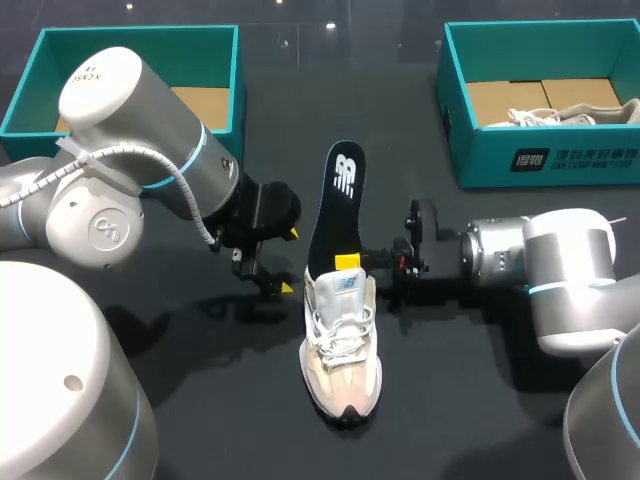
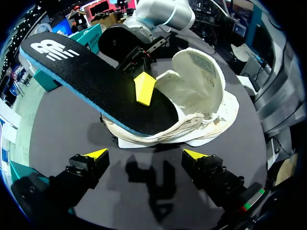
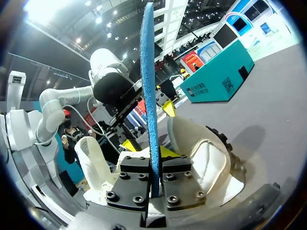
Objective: Take the shoe out of the shoebox, open the shoe tongue, remove and reinsert the insole, then place the shoe into the shoebox
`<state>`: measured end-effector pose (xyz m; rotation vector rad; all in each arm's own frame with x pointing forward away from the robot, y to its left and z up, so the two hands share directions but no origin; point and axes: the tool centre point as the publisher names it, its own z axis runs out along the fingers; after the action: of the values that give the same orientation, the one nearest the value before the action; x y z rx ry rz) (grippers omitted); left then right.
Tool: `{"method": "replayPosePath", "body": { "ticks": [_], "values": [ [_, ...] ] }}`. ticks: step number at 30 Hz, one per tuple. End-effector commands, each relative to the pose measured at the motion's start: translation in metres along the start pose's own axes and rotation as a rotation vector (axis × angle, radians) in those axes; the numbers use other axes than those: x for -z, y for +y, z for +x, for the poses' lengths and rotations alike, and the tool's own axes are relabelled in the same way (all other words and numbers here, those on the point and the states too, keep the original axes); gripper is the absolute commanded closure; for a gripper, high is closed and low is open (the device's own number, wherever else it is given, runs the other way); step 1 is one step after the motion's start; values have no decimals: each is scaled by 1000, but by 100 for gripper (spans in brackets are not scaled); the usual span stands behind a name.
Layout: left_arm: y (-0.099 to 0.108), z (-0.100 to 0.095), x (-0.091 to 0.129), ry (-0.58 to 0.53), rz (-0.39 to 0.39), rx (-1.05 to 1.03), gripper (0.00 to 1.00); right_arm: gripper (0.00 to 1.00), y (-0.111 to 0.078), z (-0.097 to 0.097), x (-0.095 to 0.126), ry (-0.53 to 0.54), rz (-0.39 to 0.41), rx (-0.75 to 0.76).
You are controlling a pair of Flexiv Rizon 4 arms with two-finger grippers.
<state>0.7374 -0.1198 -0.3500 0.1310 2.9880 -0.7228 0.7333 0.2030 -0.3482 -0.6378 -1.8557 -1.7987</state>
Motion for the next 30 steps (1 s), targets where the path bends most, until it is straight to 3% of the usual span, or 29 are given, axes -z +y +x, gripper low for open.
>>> {"method": "replayPosePath", "body": {
  "ticks": [1,10,16,18,20,30],
  "values": [
    [1,1,0,-2,0,-1,0,100,-21,-1,-3,-9,-8,-10],
    [1,1,0,-2,0,-1,0,100,-32,0,-4,-36,-7,-44],
    [1,1,0,-2,0,-1,0,100,-22,4,-7,-25,-6,-13],
    [1,1,0,-2,0,-1,0,81,-19,6,-7,-26,-1,-3],
    [1,1,0,-2,0,-1,0,73,-16,8,-7,-28,3,7],
    [1,1,0,-2,0,-1,0,73,-4,13,-10,-35,33,44]
  ]
}}
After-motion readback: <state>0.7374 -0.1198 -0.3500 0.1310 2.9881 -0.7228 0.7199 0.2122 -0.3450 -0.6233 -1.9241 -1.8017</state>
